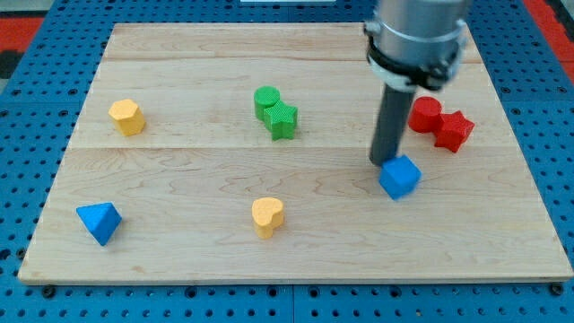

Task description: Push the blue triangle into the blue cube

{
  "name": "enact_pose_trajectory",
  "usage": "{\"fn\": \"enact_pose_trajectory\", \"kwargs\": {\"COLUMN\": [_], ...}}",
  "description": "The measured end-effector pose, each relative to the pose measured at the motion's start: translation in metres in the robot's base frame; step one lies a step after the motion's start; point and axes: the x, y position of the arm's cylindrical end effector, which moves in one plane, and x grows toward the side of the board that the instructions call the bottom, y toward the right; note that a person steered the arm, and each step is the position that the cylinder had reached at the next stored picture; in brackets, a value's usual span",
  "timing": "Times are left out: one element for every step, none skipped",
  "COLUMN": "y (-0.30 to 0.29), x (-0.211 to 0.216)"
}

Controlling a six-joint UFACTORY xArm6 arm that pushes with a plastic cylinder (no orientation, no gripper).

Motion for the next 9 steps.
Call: {"fn": "enact_pose_trajectory", "kwargs": {"y": [0.034, 0.002, -0.130, -0.250, -0.351, -0.424, -0.425, -0.427, -0.427], "x": [0.034, 0.039, 0.009, 0.015, 0.049, 0.057, 0.056, 0.063, 0.082]}}
